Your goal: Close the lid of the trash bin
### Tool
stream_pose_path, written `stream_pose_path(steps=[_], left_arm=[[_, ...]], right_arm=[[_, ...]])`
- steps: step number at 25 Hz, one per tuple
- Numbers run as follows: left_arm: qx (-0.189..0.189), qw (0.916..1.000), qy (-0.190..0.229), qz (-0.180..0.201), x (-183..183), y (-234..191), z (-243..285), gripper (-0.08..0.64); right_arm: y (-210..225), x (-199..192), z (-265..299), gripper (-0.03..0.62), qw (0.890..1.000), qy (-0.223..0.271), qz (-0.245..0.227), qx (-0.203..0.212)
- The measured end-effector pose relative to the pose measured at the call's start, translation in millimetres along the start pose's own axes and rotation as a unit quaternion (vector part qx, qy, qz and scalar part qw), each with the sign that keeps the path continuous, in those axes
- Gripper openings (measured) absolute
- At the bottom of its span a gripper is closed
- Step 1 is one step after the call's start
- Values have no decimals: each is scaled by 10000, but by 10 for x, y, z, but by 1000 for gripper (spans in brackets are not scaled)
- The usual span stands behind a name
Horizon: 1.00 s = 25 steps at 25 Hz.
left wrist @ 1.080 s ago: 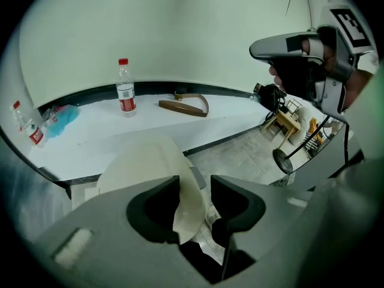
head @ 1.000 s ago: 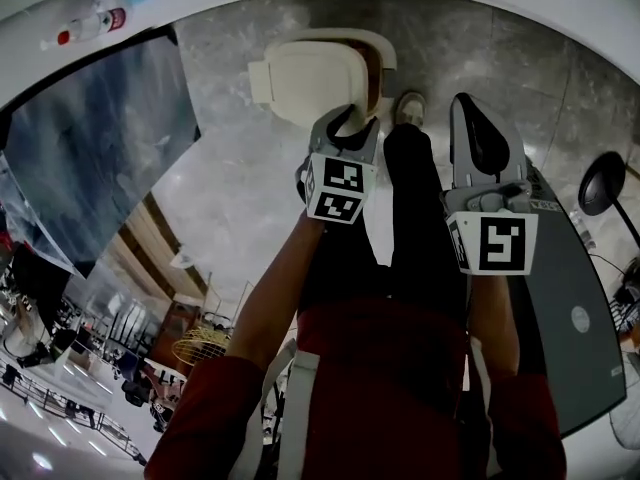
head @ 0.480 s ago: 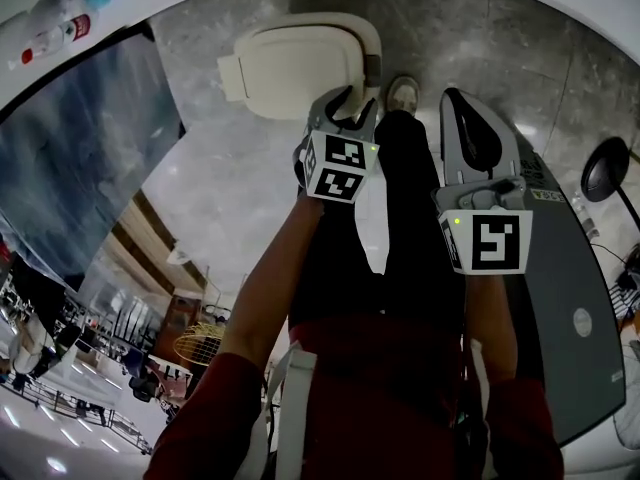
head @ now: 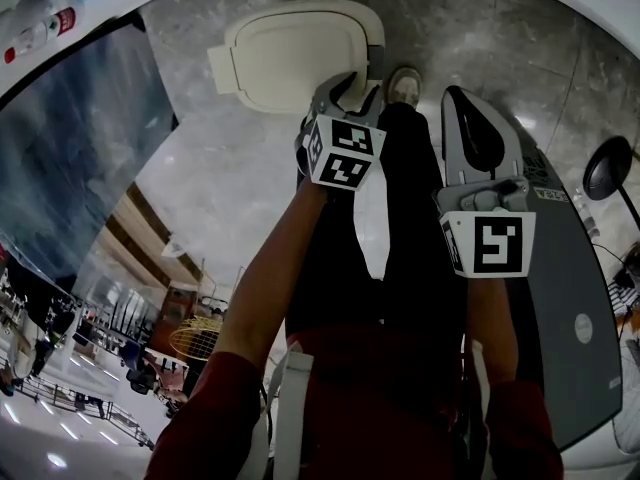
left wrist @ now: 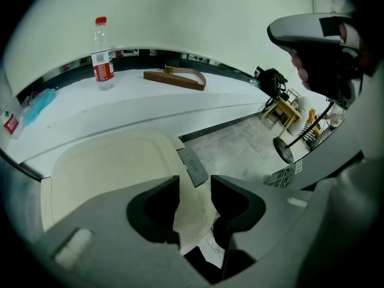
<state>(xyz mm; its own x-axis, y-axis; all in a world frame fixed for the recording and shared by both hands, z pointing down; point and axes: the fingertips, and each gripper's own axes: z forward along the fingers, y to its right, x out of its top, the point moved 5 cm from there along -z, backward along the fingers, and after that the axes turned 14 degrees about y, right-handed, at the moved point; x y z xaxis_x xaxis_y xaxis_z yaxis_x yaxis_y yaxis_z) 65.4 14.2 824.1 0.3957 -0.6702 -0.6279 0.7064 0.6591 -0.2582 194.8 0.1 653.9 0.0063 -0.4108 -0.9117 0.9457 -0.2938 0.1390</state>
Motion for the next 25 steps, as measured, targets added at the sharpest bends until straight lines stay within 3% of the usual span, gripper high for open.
stream_pose_path(steps=[10, 19, 25], left_arm=[[-68, 9989, -62, -456, -44, -5, 109, 166], [-71, 9992, -158, -356, -50, 10, 97, 169], [-34, 9988, -190, -453, 16, 33, -154, 169]], right_arm=[[-10, -31, 13, 0, 10000, -30, -32, 24], [-30, 10, -3, 0, 9999, 13, -94, 33], [-37, 282, -60, 0, 9996, 125, -254, 23]])
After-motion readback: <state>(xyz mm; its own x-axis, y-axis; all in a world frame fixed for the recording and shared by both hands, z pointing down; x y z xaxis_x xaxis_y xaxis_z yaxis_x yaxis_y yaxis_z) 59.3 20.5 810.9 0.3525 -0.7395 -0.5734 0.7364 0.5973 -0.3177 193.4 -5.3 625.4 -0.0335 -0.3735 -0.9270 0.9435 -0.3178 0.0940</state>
